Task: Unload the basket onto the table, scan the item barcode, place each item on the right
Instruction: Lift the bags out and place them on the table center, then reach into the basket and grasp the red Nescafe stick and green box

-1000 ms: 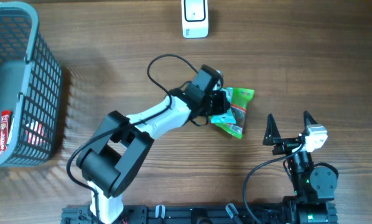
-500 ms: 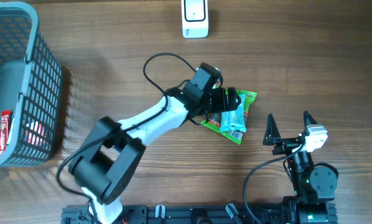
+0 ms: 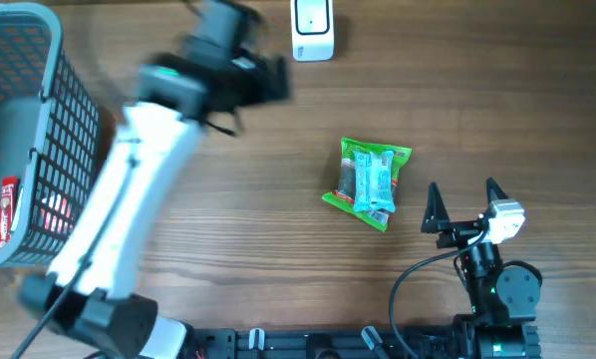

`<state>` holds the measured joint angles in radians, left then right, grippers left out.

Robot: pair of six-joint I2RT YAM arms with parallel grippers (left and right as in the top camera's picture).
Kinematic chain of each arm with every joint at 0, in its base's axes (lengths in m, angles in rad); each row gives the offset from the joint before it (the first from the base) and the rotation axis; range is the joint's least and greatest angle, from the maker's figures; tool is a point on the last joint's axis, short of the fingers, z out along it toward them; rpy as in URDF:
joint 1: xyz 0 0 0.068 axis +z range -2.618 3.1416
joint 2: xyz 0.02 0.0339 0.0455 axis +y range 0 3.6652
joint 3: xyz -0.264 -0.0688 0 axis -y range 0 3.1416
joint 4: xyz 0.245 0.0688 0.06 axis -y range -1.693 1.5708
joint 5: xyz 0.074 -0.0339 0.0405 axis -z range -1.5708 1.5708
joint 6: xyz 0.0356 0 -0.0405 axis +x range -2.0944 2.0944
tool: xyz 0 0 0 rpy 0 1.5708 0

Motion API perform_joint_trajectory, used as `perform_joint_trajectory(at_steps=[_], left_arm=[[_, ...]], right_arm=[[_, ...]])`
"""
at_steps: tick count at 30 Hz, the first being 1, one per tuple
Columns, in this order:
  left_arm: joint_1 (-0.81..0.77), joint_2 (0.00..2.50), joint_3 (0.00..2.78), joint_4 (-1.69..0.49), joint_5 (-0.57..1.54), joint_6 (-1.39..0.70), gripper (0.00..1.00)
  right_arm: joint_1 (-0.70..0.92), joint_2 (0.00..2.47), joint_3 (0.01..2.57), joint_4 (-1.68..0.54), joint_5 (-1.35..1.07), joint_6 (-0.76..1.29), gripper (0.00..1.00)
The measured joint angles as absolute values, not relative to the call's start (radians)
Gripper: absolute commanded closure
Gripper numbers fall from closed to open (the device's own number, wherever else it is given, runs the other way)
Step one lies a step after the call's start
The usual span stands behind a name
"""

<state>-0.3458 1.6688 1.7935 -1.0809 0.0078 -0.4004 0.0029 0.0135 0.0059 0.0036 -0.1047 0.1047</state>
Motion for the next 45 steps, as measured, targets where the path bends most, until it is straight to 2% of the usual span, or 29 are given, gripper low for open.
perform_joint_trajectory(at_steps=[3, 4, 12, 16, 19, 29, 36, 45], left_arm=[[-0.196, 1.644, 1.912, -1.154, -0.035, -0.380, 0.00], [-0.088, 1.620, 1.957, -1.178, -0.059, -0.377, 0.00], [0.437, 1.565, 1.969, -1.235, -0.089, -0.371, 0.00], [0.631, 1.575, 1.945, -1.231, -0.097, -0.363, 0.00], [0.720, 1.600, 1.890, -1.211, -0.096, -0.324, 0.00], [0.756, 1.798, 1.623, -1.104, -0.062, -0.064, 0.00], [0.756, 1.827, 1.608, -1.060, -0.028, 0.128, 0.00], [0.763, 1.886, 1.608, -1.035, -0.039, 0.244, 0.00]], right_arm=[[0.003, 0.014, 0.006, 0.003, -0.105, 0.105, 0.00], [0.003, 0.014, 0.006, 0.003, -0.105, 0.105, 0.00], [0.003, 0.014, 0.006, 0.004, -0.105, 0.105, 0.00], [0.003, 0.014, 0.006, 0.004, -0.105, 0.105, 0.00], [0.003, 0.014, 0.006, 0.004, -0.105, 0.105, 0.00], [0.003, 0.014, 0.006, 0.004, -0.105, 0.105, 0.00], [0.003, 0.014, 0.006, 0.004, -0.105, 0.105, 0.00], [0.003, 0.014, 0.006, 0.004, -0.105, 0.105, 0.00]])
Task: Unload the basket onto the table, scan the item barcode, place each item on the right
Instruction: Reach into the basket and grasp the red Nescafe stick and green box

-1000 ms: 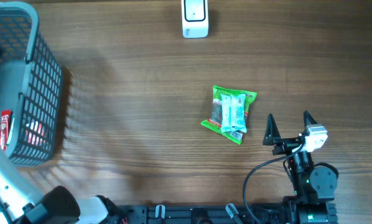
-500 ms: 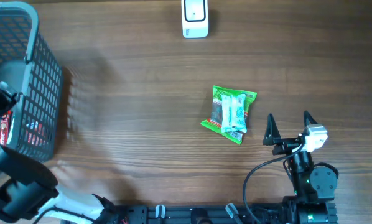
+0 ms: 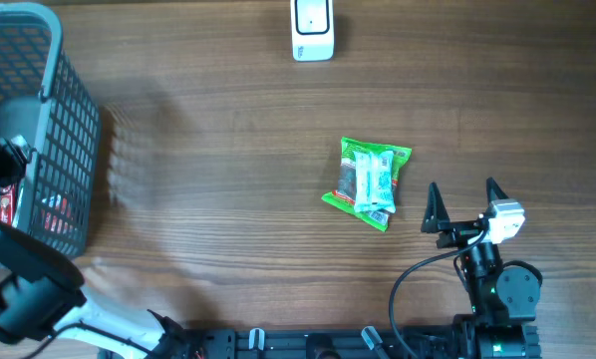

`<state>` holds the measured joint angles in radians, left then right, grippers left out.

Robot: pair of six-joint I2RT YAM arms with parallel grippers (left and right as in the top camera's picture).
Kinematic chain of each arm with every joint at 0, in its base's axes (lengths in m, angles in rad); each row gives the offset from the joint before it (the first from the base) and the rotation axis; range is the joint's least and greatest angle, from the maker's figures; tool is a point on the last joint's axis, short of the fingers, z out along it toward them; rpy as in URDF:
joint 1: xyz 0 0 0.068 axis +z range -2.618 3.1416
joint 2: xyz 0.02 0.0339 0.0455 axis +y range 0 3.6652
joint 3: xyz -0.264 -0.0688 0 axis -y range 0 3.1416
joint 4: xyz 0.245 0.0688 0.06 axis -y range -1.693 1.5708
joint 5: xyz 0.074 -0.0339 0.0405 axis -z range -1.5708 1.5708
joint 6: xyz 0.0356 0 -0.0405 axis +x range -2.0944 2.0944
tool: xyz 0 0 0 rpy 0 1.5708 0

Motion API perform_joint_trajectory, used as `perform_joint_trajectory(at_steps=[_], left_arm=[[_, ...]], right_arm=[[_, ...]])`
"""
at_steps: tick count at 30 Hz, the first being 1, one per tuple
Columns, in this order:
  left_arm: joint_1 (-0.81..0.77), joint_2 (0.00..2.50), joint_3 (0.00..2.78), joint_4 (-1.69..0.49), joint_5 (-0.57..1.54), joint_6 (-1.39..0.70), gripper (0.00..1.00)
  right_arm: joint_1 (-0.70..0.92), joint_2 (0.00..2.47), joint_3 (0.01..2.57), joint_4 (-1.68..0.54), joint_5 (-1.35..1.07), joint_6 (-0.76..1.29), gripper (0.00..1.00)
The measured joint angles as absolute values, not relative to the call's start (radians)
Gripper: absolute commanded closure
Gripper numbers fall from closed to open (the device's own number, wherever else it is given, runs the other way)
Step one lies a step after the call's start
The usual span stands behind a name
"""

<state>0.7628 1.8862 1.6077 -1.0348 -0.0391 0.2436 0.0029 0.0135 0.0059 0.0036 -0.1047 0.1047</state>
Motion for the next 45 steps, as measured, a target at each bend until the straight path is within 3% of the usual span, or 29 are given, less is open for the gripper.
perform_joint_trajectory(at_steps=[34, 38, 43, 45], left_arm=[[0.912, 2.123, 1.613, -0.995, 0.010, 0.302, 0.00], [0.912, 2.123, 1.613, -0.994, 0.012, 0.294, 0.13], [0.913, 2.123, 1.611, -0.979, 0.022, 0.223, 0.46], [0.913, 2.122, 1.611, -0.978, 0.036, 0.201, 0.46]], right_arm=[[0.003, 0.014, 0.006, 0.003, -0.105, 0.105, 0.00], [0.003, 0.014, 0.006, 0.004, -0.105, 0.105, 0.00], [0.003, 0.014, 0.006, 0.003, -0.105, 0.105, 0.00], [0.003, 0.014, 0.006, 0.004, -0.105, 0.105, 0.00]])
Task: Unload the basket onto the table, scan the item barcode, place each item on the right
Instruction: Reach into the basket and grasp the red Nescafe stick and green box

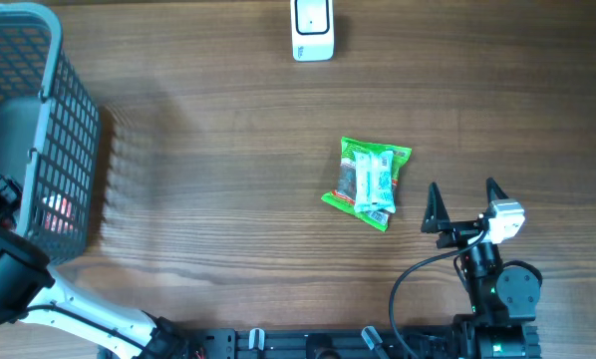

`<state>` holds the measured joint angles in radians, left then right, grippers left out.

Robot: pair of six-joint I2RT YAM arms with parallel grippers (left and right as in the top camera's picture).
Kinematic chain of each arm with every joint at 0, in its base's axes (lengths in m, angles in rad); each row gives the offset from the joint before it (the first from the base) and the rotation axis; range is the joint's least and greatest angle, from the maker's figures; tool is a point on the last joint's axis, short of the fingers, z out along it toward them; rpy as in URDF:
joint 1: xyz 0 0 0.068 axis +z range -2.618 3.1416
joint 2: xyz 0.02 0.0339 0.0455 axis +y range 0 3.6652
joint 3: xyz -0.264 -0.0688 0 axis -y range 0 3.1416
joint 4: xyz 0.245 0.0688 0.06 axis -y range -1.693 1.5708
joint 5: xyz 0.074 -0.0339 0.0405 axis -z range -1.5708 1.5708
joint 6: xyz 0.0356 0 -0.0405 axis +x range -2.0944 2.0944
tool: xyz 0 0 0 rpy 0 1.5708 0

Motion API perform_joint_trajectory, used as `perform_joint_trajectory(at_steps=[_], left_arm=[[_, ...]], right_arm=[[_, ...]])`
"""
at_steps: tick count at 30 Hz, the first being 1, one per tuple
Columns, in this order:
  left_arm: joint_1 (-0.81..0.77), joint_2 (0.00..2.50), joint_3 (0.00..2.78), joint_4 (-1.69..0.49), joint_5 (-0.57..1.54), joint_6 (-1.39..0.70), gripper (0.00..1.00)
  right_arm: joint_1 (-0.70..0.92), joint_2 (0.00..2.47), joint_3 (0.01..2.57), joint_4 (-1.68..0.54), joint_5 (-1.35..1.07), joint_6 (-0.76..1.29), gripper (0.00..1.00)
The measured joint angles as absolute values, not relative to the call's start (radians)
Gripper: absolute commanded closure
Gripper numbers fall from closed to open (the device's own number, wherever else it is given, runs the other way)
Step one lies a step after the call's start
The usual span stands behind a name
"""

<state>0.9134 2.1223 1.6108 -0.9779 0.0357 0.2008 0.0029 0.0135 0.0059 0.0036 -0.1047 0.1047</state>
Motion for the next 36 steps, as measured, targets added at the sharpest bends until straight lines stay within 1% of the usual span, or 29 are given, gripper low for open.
perform_joint_trajectory(at_steps=[5, 13, 15, 19, 20, 26, 29, 36], left_arm=[[0.915, 2.121, 1.611, -0.979, 0.097, 0.195, 0.51], [0.917, 2.120, 1.607, -0.974, 0.164, 0.153, 0.54], [0.917, 2.114, 1.594, -0.957, 0.167, 0.147, 0.59], [0.918, 2.094, 1.554, -0.908, 0.176, 0.131, 0.74], [0.918, 2.092, 1.548, -0.899, 0.183, 0.132, 0.76], [0.918, 2.089, 1.545, -0.889, 0.200, 0.097, 0.77], [0.918, 2.090, 1.553, -0.896, 0.207, 0.068, 0.80], [0.911, 2.096, 1.617, -0.979, 0.212, 0.031, 0.80]], right_arm=[[0.003, 0.014, 0.006, 0.004, -0.105, 0.105, 0.00], [0.003, 0.014, 0.006, 0.004, -0.105, 0.105, 0.00], [0.003, 0.014, 0.006, 0.004, -0.105, 0.105, 0.00], [0.003, 0.014, 0.006, 0.004, -0.105, 0.105, 0.00], [0.003, 0.014, 0.006, 0.004, -0.105, 0.105, 0.00], [0.003, 0.014, 0.006, 0.004, -0.105, 0.105, 0.00], [0.003, 0.014, 0.006, 0.004, -0.105, 0.105, 0.00], [0.003, 0.014, 0.006, 0.003, -0.105, 0.105, 0.00]])
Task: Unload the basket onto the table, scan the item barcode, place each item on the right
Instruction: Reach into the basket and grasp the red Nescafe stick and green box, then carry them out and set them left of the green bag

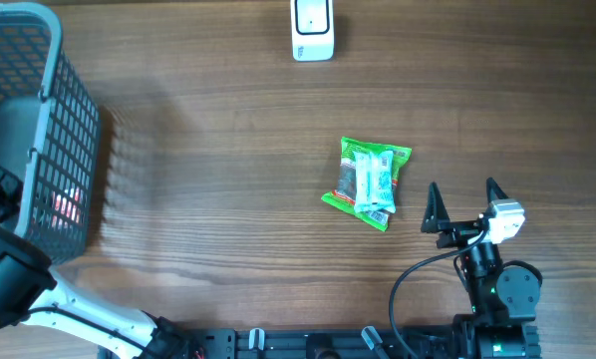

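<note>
A green snack packet lies flat on the wooden table right of centre. The white barcode scanner stands at the far edge, top centre. My right gripper rests open just right of the packet, nothing between its fingers. My left arm comes up from the lower left corner and its dark wrist dips into the grey mesh basket. Its fingers are hidden behind the basket wall. A red item shows through the mesh near the wrist.
The tall basket fills the left edge of the table. The right arm's base and black cable sit at the front right. Bare wood lies between the basket and the packet.
The left wrist has shifted only slightly inside the basket, and a little more of the red item shows through the mesh. The packet, scanner and right arm are as before.
At first my left arm stretched across the table with its gripper near the scanner at the far edge. Then it was back at the basket, its wrist over a red and white item. It has stayed down inside the basket since. The green packet never moved.
</note>
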`<state>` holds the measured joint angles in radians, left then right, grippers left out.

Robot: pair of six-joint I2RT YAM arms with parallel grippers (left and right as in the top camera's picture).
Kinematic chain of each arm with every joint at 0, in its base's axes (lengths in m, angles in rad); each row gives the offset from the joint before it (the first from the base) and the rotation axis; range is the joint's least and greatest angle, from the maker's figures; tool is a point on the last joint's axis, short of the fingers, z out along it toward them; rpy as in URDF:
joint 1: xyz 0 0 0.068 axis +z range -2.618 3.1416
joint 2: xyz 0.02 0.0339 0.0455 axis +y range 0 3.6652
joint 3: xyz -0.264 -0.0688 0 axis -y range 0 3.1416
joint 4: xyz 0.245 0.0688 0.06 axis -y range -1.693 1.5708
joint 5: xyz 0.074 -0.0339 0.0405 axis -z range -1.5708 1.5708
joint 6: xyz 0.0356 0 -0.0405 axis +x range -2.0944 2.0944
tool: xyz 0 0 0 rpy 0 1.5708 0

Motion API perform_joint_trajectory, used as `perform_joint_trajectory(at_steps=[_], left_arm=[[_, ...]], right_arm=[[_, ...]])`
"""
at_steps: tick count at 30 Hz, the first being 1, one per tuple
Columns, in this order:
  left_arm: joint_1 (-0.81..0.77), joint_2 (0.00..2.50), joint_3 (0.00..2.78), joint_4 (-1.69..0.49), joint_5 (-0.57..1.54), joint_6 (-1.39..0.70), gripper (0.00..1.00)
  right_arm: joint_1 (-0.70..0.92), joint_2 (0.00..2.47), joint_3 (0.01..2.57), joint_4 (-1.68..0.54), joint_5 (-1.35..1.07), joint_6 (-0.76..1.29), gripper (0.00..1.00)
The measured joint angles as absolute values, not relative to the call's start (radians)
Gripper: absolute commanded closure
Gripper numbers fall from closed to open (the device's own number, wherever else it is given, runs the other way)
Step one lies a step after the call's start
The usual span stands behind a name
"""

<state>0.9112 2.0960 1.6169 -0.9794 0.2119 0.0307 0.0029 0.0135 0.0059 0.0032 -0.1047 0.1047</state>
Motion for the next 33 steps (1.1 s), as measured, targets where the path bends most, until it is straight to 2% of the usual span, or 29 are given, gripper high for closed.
perform_joint_trajectory(at_steps=[7, 15, 20, 24, 29, 33], left_arm=[[0.874, 2.046, 1.836, -1.049, 0.216, 0.001, 0.79], [0.754, 1.806, 2.071, -1.071, 0.215, -0.073, 0.79], [0.570, 1.637, 2.082, -1.110, 0.218, -0.145, 0.79], [0.385, 1.564, 2.087, -1.252, 0.221, -0.172, 0.81], [0.133, 1.576, 2.071, -1.425, 0.221, -0.185, 0.85], [-0.043, 1.611, 1.937, -1.392, 0.218, -0.195, 0.85]], right_arm=[[0.003, 0.014, 0.006, 0.004, -0.105, 0.105, 0.00], [0.003, 0.014, 0.006, 0.003, -0.105, 0.105, 0.00], [0.003, 0.014, 0.006, 0.003, -0.105, 0.105, 0.00], [0.003, 0.014, 0.006, 0.003, -0.105, 0.105, 0.00], [0.003, 0.014, 0.006, 0.004, -0.105, 0.105, 0.00], [0.003, 0.014, 0.006, 0.004, -0.105, 0.105, 0.00]])
